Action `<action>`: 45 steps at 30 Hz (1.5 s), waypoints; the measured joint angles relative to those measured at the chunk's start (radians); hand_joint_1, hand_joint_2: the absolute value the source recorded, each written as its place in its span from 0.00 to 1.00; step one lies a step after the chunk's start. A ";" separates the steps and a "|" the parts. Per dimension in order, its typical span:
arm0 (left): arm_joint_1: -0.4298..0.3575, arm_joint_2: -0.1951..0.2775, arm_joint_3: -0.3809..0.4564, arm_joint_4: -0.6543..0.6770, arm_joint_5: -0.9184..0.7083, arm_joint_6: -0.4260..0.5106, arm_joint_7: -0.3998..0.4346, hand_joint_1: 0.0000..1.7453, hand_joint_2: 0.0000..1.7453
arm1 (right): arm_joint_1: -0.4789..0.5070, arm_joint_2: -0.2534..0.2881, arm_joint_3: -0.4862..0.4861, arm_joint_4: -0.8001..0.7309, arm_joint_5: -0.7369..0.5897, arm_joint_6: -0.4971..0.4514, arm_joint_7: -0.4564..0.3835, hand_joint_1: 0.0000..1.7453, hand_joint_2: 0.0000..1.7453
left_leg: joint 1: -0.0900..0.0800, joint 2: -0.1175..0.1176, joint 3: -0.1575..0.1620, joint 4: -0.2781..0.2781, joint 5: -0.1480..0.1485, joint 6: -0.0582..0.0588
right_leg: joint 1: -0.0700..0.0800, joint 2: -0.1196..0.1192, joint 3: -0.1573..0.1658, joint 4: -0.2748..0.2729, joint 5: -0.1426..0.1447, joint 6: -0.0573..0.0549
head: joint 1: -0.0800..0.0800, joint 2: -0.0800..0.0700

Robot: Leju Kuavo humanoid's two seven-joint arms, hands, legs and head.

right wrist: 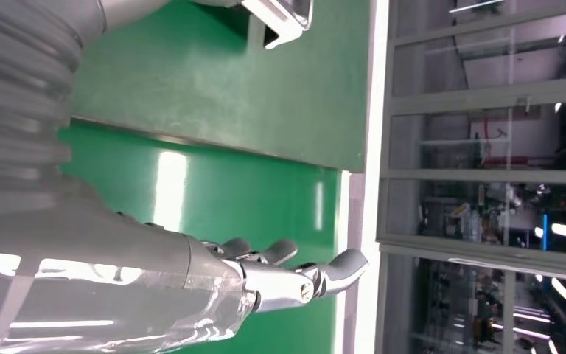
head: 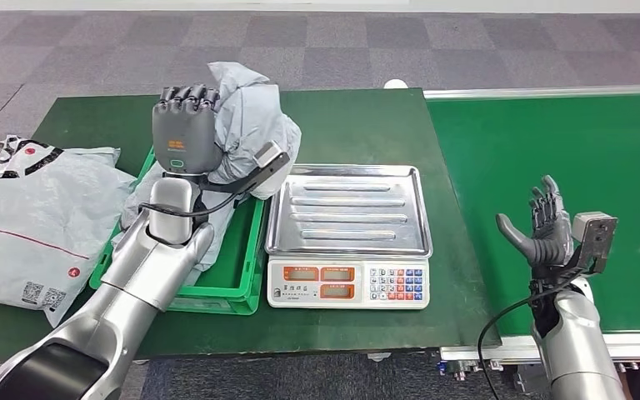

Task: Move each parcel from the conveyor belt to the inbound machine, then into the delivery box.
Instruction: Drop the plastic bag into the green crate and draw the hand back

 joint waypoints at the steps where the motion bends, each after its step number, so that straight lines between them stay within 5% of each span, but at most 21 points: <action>1: 0.002 -0.002 0.019 -0.011 0.003 -0.002 -0.046 1.00 1.00 | 0.002 0.000 -0.005 -0.002 0.004 0.002 0.002 0.00 1.00 | 0.000 0.000 0.000 0.000 0.000 0.000 | 0.000 0.000 0.000 0.000 0.000 0.000 | 0.000 0.000; 6: 0.004 -0.018 0.095 -0.026 0.024 -0.018 -0.135 1.00 1.00 | 0.003 0.000 -0.017 -0.004 0.019 0.006 0.012 0.00 1.00 | 0.000 0.002 0.000 0.000 -0.001 0.000 | 0.000 0.003 0.000 0.000 0.000 0.000 | 0.000 0.000; 20: 0.017 -0.018 0.142 -0.044 0.022 -0.009 -0.132 1.00 1.00 | 0.001 -0.002 -0.019 -0.004 0.014 0.025 0.012 0.00 1.00 | 0.000 0.002 0.000 0.000 -0.001 -0.001 | 0.000 0.003 -0.001 0.000 0.000 0.000 | 0.000 0.000; 37: 0.137 0.120 0.262 -0.256 0.057 0.002 -0.185 1.00 1.00 | 0.134 -0.004 -0.024 -0.146 -0.040 0.002 0.023 0.00 1.00 | 0.000 0.002 0.000 0.000 -0.001 -0.001 | 0.000 0.003 -0.001 0.000 -0.001 -0.001 | 0.000 0.000; 45: 0.220 0.167 0.281 -0.314 0.201 -0.010 -0.270 1.00 1.00 | 0.184 -0.036 -0.031 -0.198 -0.099 -0.001 0.031 0.00 1.00 | 0.000 0.001 0.000 0.000 -0.002 -0.001 | 0.000 0.001 -0.001 0.000 -0.001 -0.001 | 0.000 0.000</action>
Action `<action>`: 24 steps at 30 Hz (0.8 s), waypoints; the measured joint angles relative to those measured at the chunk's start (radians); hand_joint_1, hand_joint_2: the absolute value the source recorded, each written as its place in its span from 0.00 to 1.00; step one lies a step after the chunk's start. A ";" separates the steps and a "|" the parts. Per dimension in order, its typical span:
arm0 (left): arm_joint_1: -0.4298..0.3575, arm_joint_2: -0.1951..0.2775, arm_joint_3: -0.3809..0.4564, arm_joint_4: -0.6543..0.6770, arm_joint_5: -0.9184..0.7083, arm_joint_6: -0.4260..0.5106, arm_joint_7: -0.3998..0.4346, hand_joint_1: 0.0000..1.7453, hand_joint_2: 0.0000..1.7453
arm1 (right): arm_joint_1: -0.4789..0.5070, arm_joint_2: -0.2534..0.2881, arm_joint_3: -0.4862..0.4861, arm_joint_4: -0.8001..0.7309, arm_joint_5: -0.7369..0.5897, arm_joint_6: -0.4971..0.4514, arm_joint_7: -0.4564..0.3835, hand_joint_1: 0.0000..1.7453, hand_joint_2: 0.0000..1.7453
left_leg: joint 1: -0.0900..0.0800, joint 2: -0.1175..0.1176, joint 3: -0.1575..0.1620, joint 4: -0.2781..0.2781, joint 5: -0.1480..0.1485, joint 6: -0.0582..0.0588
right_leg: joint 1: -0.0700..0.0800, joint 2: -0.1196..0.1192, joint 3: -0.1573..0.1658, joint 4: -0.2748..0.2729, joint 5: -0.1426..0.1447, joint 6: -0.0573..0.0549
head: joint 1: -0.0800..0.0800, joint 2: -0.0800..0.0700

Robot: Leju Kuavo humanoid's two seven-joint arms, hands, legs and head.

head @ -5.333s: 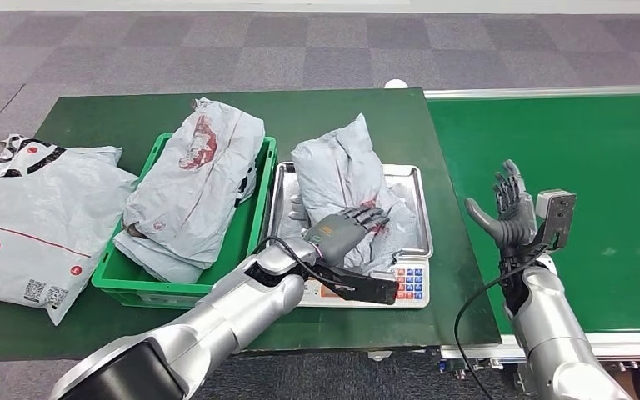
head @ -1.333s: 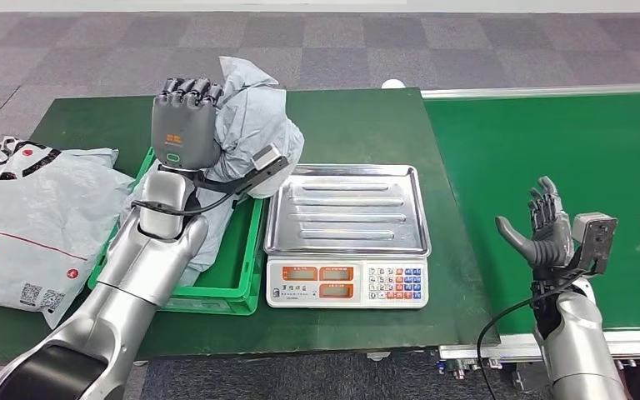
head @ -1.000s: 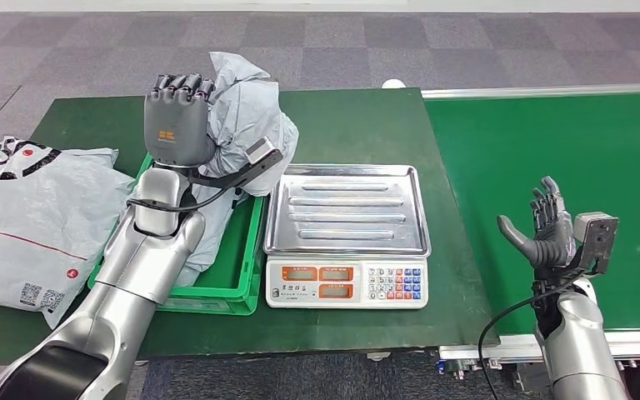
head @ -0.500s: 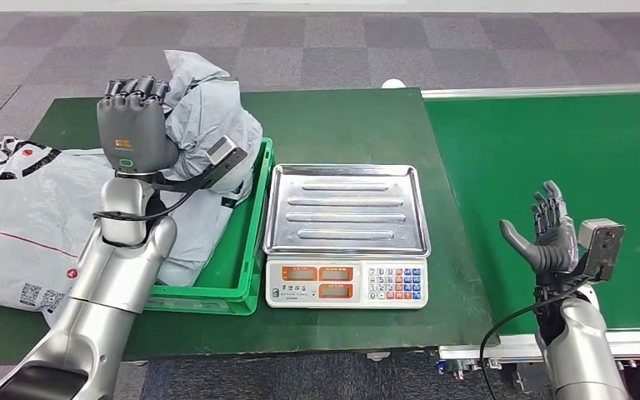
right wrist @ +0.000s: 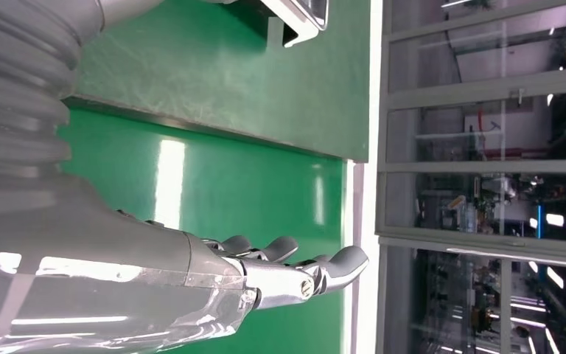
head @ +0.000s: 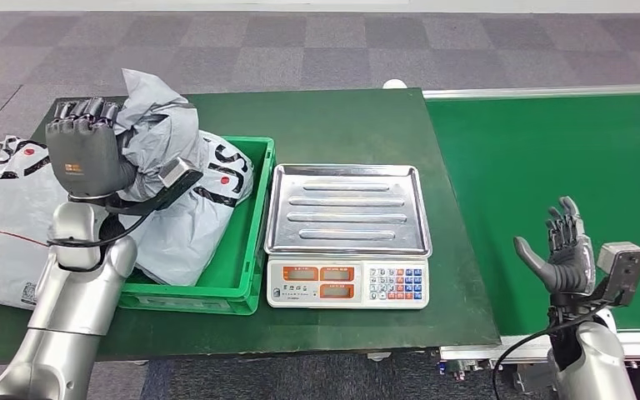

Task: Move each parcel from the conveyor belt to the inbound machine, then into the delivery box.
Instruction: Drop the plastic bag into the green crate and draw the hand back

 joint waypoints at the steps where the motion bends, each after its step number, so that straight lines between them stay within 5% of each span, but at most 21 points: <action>1: 0.006 0.004 -0.004 0.003 0.018 -0.013 -0.008 1.00 1.00 | 0.006 -0.005 0.000 -0.006 -0.007 0.000 0.001 0.00 1.00 | 0.000 0.000 0.000 0.000 0.000 0.000 | 0.000 0.000 0.000 0.000 0.000 0.000 | 0.000 0.000; 7: 0.042 0.030 -0.059 0.054 0.073 -0.080 -0.035 0.99 1.00 | 0.010 -0.027 -0.001 -0.012 -0.024 0.005 0.001 0.00 1.00 | 0.000 0.003 0.001 0.000 0.000 0.000 | 0.000 0.003 0.000 0.000 0.000 0.000 | 0.000 0.000; 11: 0.046 0.040 -0.078 0.070 0.079 -0.089 -0.036 0.06 1.00 | 0.010 -0.032 -0.001 -0.012 -0.024 0.005 0.001 0.00 1.00 | 0.000 0.003 0.001 0.000 0.000 0.000 | 0.000 0.003 0.000 0.000 0.000 0.000 | 0.000 0.000; 12: 0.046 0.043 -0.082 0.073 0.083 -0.097 -0.036 0.00 1.00 | 0.010 -0.033 -0.001 -0.012 -0.024 0.005 0.001 0.00 1.00 | 0.000 0.003 0.001 0.000 0.000 0.000 | 0.000 0.003 0.000 0.000 0.000 0.000 | 0.000 0.000; 24: 0.075 0.059 -0.156 0.117 0.175 -0.204 -0.060 0.00 1.00 | -0.021 -0.033 -0.001 0.007 -0.004 0.026 -0.005 0.00 1.00 | 0.000 0.003 0.001 0.000 0.000 0.000 | 0.000 0.003 0.000 0.000 0.000 0.000 | 0.000 0.000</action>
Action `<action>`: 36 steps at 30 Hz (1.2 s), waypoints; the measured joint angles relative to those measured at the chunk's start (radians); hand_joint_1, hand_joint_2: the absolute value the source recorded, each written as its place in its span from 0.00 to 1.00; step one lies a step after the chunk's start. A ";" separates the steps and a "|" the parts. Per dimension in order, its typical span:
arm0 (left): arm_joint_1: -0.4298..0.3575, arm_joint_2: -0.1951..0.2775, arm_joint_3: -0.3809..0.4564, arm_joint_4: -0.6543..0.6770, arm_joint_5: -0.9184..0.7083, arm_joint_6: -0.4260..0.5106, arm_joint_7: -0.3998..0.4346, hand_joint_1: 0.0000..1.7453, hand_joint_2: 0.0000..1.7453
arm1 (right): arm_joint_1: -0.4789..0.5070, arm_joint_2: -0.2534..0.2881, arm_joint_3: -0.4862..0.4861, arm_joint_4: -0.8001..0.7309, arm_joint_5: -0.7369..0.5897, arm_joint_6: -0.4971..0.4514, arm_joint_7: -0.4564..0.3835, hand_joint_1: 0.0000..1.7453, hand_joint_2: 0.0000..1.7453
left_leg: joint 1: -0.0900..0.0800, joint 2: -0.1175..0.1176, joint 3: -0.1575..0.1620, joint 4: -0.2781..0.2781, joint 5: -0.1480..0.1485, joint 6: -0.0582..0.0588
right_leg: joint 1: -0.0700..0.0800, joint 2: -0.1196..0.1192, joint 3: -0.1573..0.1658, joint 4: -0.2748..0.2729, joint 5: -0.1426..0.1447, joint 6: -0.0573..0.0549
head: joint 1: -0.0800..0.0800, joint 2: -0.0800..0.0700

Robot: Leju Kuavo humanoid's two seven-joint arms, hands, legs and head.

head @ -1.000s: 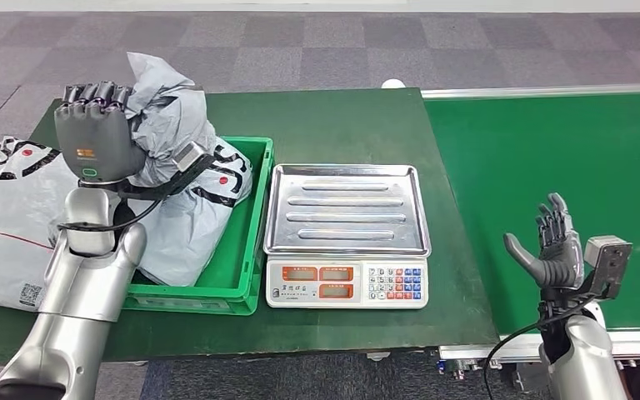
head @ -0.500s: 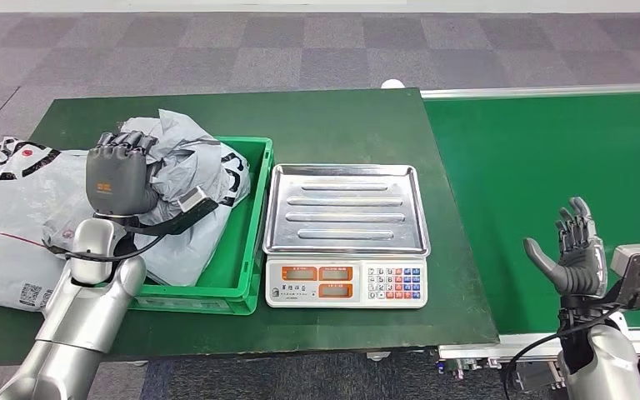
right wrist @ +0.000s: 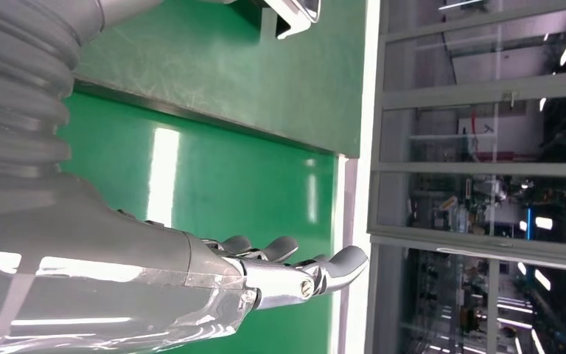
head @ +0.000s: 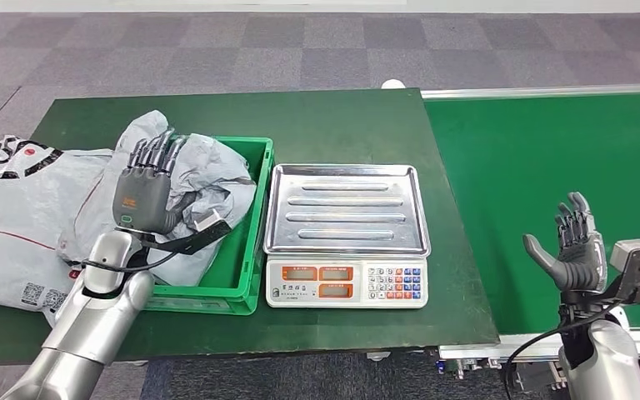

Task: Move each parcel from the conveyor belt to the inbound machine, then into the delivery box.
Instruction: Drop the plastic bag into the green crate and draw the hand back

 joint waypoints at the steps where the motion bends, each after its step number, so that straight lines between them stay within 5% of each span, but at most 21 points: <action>1: 0.000 0.000 -0.002 0.004 0.028 -0.021 -0.009 0.00 1.00 | -0.008 0.000 0.000 0.006 0.005 0.002 -0.003 0.00 1.00 | 0.000 0.000 0.000 0.000 0.000 0.000 | 0.000 0.000 0.000 0.000 0.000 0.000 | 0.000 0.000; 7: 0.001 -0.006 -0.004 0.019 0.289 -0.227 -0.127 0.00 1.00 | -0.070 0.002 0.000 0.068 0.024 0.016 -0.019 0.00 1.00 | 0.000 0.000 0.001 0.000 0.001 0.000 | 0.000 0.000 0.001 0.000 0.000 0.000 | 0.000 0.000; 22: 0.001 -0.008 -0.004 0.031 0.355 -0.287 -0.160 0.00 1.00 | -0.100 0.004 0.001 0.115 0.026 0.023 -0.022 0.00 1.00 | 0.000 -0.001 0.000 0.000 0.000 0.000 | 0.000 -0.001 0.001 0.000 0.000 0.000 | 0.000 0.000; 30: -0.037 -0.034 0.001 0.043 0.831 -0.642 -0.259 0.00 1.00 | -0.158 0.008 0.040 0.180 0.054 0.052 -0.025 0.00 1.00 | 0.000 -0.001 0.000 0.000 0.001 0.000 | 0.000 -0.002 0.001 0.000 0.000 0.000 | 0.000 0.000; 36: -0.148 -0.121 0.019 0.123 1.176 -0.797 -0.248 0.00 1.00 | -0.191 0.052 0.127 0.205 0.127 0.047 0.003 0.00 1.00 | 0.000 -0.003 0.000 0.000 0.002 0.000 | 0.000 -0.003 0.001 0.000 0.001 0.000 | 0.000 0.000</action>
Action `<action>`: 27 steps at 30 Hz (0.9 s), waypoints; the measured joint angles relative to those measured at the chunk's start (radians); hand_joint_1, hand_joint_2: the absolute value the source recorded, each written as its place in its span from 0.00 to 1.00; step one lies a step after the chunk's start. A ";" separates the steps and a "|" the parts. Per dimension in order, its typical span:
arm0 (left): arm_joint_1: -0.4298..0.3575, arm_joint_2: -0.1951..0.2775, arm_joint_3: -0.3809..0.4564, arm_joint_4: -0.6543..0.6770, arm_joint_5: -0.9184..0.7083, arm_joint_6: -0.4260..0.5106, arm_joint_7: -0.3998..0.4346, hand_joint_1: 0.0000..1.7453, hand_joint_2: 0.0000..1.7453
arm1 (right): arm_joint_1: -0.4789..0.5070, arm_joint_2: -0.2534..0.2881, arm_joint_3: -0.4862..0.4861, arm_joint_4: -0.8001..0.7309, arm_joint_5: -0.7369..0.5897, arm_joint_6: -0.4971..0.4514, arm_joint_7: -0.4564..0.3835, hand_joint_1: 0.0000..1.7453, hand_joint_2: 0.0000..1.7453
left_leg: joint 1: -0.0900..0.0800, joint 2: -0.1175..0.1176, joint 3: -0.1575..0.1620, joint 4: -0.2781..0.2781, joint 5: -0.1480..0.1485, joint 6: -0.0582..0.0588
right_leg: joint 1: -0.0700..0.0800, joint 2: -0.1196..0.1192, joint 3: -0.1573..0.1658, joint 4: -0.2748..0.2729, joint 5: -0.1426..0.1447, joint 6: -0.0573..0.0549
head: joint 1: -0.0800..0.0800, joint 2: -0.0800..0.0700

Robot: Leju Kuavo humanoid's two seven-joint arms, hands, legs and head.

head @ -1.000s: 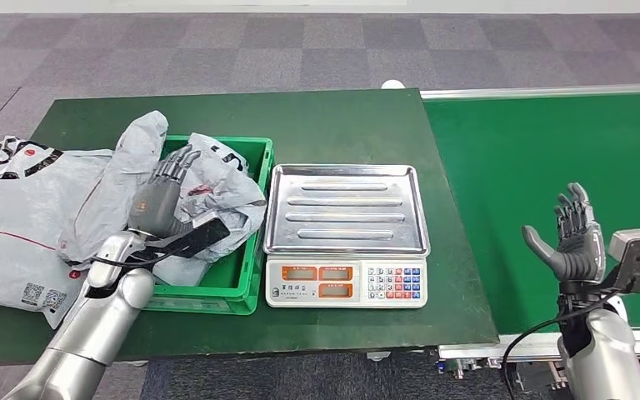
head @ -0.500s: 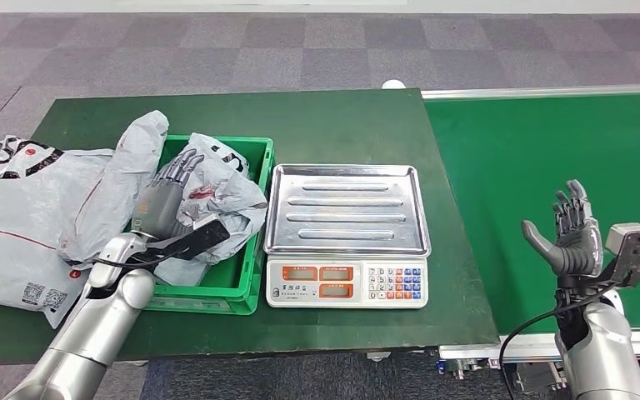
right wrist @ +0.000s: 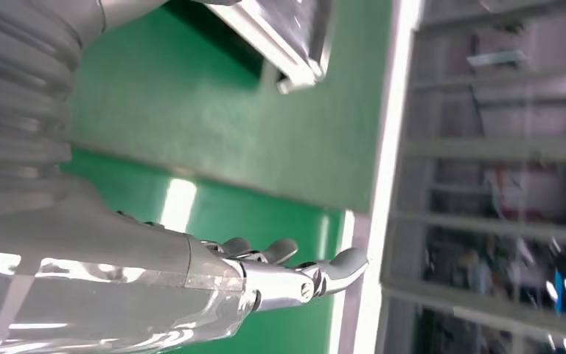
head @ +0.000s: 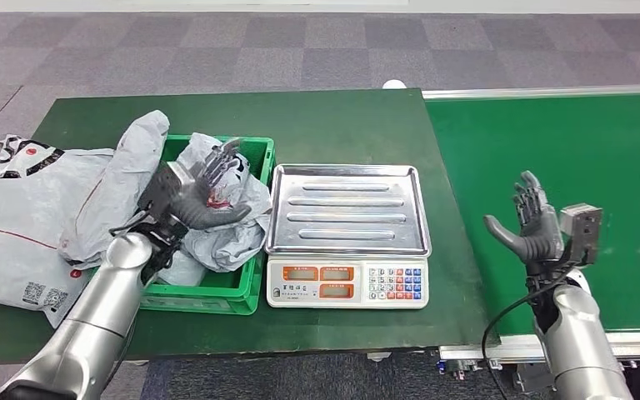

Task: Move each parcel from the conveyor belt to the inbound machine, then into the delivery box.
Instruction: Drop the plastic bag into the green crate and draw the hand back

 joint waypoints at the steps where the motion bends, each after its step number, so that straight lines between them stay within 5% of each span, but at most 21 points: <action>1: -0.023 -0.029 0.003 0.020 0.037 -0.001 0.006 0.00 1.00 | -0.003 0.017 0.023 0.001 0.025 -0.010 0.004 0.00 1.00 | 0.000 0.000 0.000 0.000 0.000 0.000 | 0.000 0.000 0.000 0.000 0.000 0.000 | 0.000 0.000; 7: -0.117 -0.160 0.005 0.104 0.076 0.053 0.017 0.00 1.00 | 0.014 0.103 0.119 -0.044 0.080 -0.070 0.029 0.00 1.00 | 0.000 -0.001 0.000 0.000 0.000 0.000 | 0.000 -0.001 0.000 0.000 0.000 0.000 | 0.000 0.000; 27: -0.169 -0.270 0.003 0.190 0.113 0.083 -0.008 0.00 1.00 | 0.022 0.147 0.143 -0.127 0.041 -0.090 0.050 0.00 1.00 | 0.000 0.000 0.000 0.000 -0.001 0.000 | 0.000 0.000 0.000 0.000 0.000 0.000 | 0.000 0.000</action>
